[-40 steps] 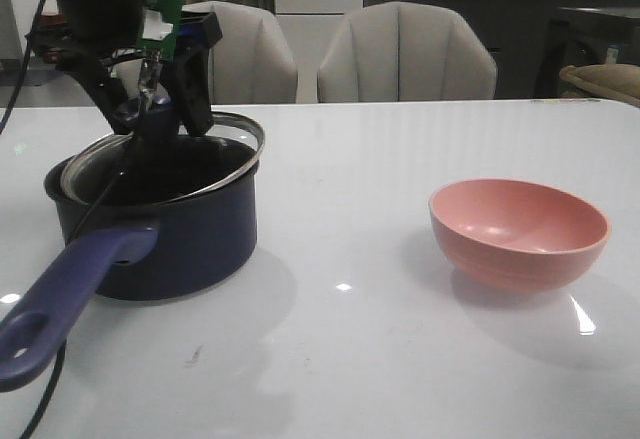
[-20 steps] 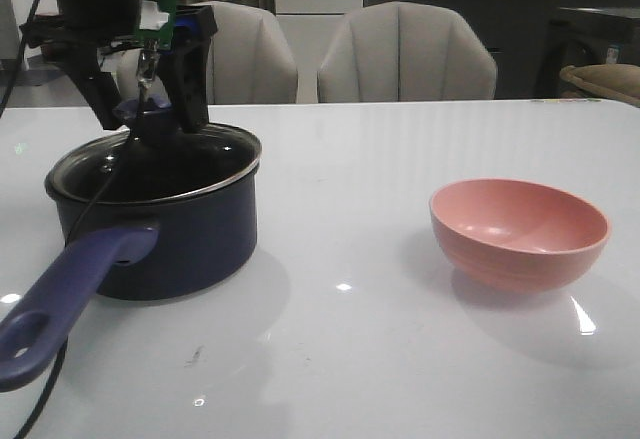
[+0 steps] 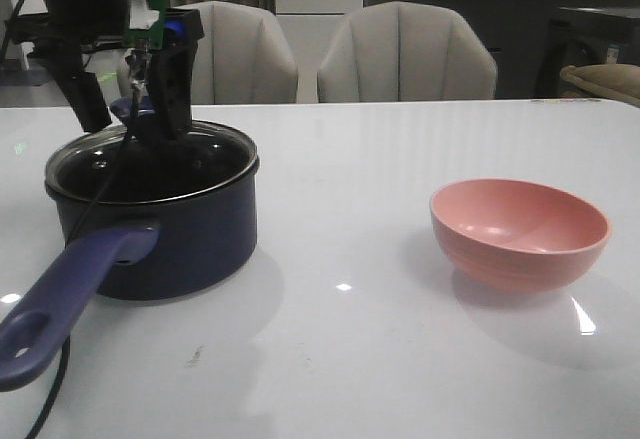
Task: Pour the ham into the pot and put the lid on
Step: 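Lower the lid onto the pot rim with the left gripper, then open the left gripper and raise it off the lid knob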
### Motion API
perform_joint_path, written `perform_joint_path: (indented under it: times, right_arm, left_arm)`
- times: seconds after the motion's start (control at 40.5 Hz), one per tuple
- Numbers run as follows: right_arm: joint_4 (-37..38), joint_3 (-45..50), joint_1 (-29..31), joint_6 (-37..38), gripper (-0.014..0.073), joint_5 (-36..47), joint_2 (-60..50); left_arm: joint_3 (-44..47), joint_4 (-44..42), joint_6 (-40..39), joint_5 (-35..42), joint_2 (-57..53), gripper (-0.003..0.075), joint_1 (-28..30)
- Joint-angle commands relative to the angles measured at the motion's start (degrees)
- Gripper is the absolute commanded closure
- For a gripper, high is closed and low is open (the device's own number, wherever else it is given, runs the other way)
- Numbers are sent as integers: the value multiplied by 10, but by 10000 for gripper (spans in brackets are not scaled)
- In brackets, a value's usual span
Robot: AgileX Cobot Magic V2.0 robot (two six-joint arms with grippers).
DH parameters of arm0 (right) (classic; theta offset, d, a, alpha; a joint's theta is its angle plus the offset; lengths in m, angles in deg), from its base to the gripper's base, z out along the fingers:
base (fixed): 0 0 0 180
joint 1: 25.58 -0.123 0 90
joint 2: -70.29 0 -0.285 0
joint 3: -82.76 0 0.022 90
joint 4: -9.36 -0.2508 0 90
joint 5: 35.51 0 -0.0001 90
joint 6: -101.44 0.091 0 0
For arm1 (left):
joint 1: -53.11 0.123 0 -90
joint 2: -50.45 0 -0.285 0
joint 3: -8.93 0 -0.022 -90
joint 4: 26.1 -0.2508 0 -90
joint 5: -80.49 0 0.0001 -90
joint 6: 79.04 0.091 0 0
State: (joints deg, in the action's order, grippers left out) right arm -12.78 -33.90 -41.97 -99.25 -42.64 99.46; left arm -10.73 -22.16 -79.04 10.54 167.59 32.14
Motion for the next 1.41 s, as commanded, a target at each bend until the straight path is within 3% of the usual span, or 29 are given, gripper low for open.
perform_joint_path:
  times: [0.0,0.494,0.865,1.162,1.384]
  right_arm:
    - [-3,-16,0,-7,445,41,2]
    - [-3,-16,0,-7,445,41,2]
    - [-3,-16,0,-7,445,41,2]
    - [-3,-16,0,-7,445,41,2]
    - [-3,-16,0,-7,445,41,2]
  left_arm:
    - [-21,-7,0,2,-30,188,-2]
    - [-24,46,0,-8,-30,188,-2]
    - [-67,32,0,-28,-39,188,-2]
    - [-58,-6,9,-28,-125,188,-2]
    - [49,-54,10,34,-247,189,-2]
